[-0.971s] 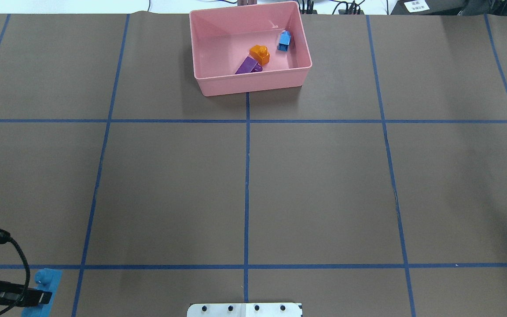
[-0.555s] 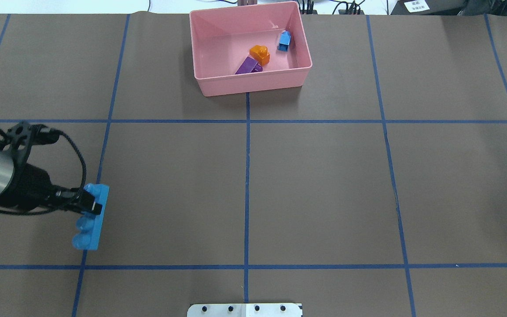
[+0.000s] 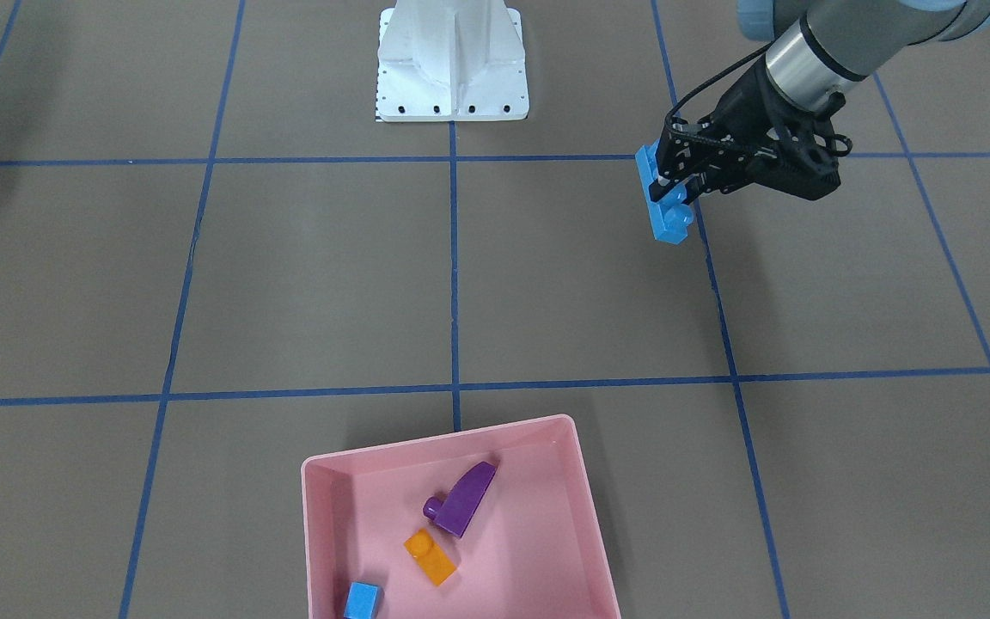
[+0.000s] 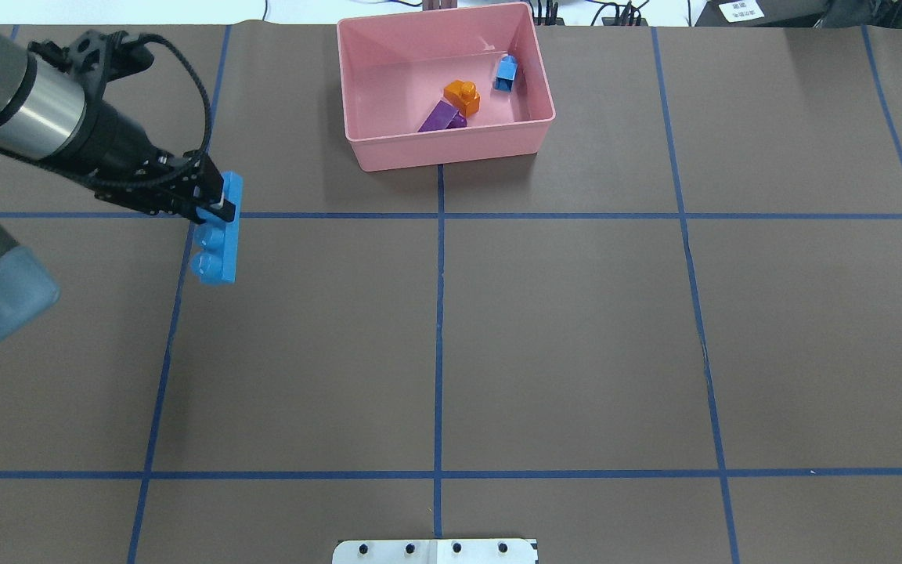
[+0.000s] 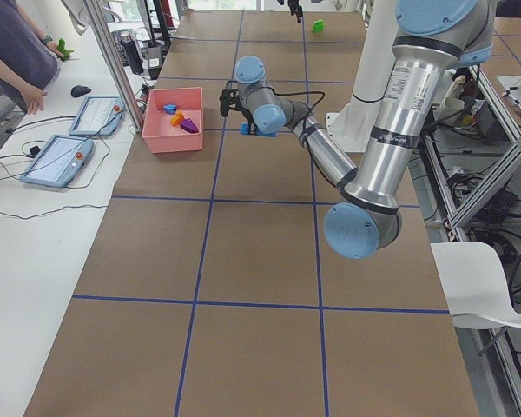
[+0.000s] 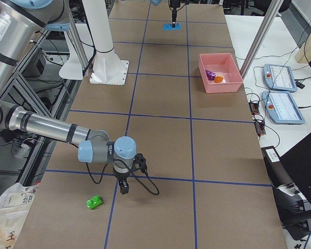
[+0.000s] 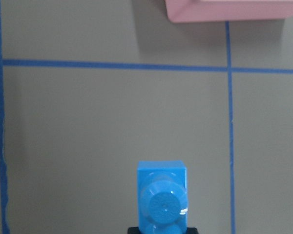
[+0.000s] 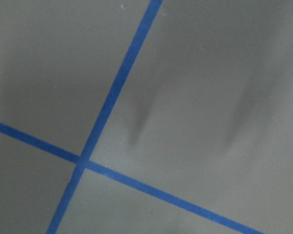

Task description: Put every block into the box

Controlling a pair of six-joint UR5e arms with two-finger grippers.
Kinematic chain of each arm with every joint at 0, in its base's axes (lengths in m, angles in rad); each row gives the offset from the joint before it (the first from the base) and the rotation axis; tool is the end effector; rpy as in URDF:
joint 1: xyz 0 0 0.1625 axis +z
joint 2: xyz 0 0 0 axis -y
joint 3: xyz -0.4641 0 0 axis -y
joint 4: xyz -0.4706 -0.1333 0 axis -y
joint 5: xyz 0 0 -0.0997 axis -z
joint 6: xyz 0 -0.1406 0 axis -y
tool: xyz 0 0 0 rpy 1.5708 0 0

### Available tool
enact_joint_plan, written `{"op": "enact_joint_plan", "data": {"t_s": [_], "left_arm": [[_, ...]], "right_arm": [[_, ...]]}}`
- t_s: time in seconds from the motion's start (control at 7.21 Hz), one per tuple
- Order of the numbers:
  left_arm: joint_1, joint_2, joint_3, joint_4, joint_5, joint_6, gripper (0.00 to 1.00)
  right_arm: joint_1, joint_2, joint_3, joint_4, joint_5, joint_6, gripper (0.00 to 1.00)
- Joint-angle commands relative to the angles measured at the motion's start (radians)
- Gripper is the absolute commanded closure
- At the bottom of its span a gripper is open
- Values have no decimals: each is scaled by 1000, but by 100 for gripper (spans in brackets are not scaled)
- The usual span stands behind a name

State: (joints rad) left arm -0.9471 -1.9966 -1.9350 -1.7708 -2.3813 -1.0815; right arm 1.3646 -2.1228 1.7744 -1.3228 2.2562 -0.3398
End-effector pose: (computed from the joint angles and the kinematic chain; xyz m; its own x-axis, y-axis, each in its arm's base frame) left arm 0.3592 -0.5530 0.2207 0.3795 0.0272 -0.9248 0.0308 0.9986 0.0420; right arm -0.0154 -0.2902 0.8366 0.6588 -0.4155 0.6272 0.4489 0.8861 0.1154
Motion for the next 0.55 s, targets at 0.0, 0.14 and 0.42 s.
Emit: {"op": "enact_joint_plan", "data": {"t_s": [0.0, 0.14, 0.42], "left_arm": [[-36, -208, 179, -15, -9, -102, 100], [-41, -309, 282, -16, 0, -142, 100], [-44, -425, 437, -76, 68, -159, 100]], "right_arm": [[19, -69, -13, 2, 8, -70, 0], [19, -83, -29, 17, 8, -76, 0], [18, -71, -264, 362, 13, -61, 0]]}}
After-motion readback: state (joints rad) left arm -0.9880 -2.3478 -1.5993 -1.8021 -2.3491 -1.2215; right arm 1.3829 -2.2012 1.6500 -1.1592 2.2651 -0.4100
